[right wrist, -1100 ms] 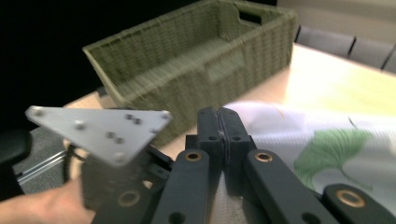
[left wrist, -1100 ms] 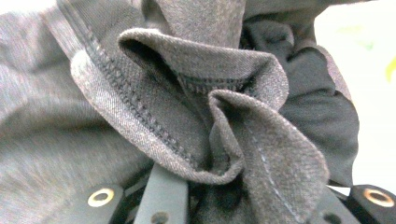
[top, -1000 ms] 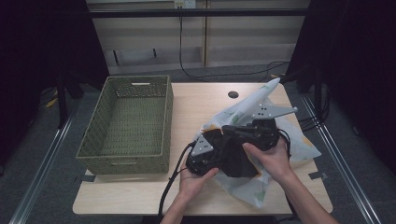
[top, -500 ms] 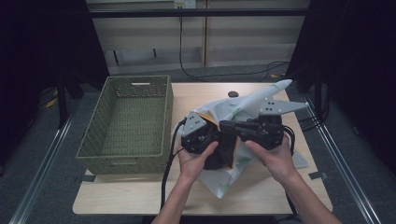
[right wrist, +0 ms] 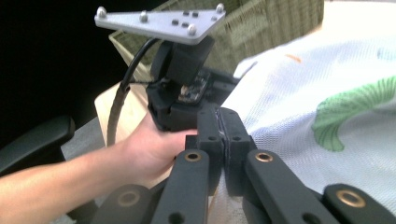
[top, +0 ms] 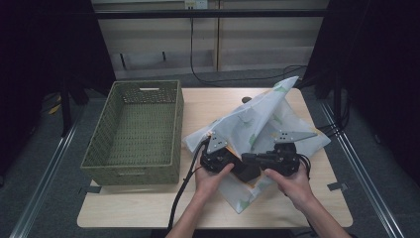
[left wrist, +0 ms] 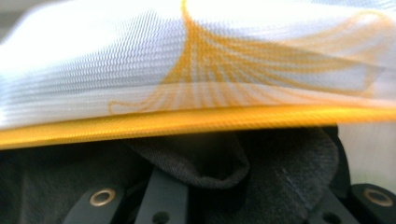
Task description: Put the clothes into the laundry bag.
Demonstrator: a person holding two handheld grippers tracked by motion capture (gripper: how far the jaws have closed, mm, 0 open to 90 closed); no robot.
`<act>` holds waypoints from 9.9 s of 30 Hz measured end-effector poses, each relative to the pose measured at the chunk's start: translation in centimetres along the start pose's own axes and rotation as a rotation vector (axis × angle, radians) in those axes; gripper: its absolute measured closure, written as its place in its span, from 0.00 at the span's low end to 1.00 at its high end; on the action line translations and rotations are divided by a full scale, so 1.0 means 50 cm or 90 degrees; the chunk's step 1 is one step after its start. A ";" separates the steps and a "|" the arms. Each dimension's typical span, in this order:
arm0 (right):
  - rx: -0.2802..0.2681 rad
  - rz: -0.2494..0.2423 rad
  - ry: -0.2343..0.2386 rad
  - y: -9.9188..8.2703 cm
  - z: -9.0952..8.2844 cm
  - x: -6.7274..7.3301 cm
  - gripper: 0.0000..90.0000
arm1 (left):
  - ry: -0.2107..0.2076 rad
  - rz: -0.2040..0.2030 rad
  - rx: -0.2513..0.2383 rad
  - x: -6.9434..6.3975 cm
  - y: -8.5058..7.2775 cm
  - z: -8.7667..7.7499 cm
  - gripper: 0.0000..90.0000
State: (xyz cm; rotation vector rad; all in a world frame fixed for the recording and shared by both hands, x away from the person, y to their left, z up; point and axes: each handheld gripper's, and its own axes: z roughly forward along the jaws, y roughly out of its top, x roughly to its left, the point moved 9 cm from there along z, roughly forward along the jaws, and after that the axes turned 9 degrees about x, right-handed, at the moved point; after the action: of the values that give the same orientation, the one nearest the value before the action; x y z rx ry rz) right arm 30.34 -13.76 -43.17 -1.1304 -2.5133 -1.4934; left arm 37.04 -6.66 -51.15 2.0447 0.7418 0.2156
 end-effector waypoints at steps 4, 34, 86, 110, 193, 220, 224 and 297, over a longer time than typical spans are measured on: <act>0.022 0.016 0.001 -0.043 0.012 -0.015 0.99 | -0.017 -0.006 0.030 -0.002 -0.031 0.029 0.84; 0.096 0.026 -0.187 -0.120 0.001 -0.147 0.99 | -0.062 0.027 -0.026 -0.018 -0.076 -0.138 0.25; 0.013 -0.033 -0.099 0.038 0.041 -0.066 0.99 | -0.002 -0.029 0.046 0.015 -0.037 0.008 0.87; -0.147 -0.056 0.028 0.199 -0.083 0.064 0.99 | -0.001 -0.035 -0.086 -0.015 0.095 -0.053 0.87; 0.072 -0.019 -0.034 -0.072 0.091 -0.007 0.99 | -0.019 0.072 0.195 -0.005 -0.155 -0.035 1.00; 0.093 -0.013 -0.226 -0.068 0.106 -0.259 0.99 | -0.202 0.060 0.127 -0.173 -0.134 -0.064 1.00; 0.073 -0.016 -0.223 -0.045 0.113 -0.272 0.99 | -0.212 0.066 0.130 -0.193 -0.135 -0.061 1.00; 0.195 0.053 -0.338 -0.170 0.015 -0.370 0.77 | -0.016 -0.026 0.198 -0.003 -0.161 -0.051 0.73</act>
State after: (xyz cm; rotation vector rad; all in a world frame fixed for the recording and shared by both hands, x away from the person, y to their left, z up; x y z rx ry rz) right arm 39.34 -26.26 -56.54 -1.7196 -2.8230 -0.8211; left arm 32.43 -1.75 -56.27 2.3170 0.8433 0.0527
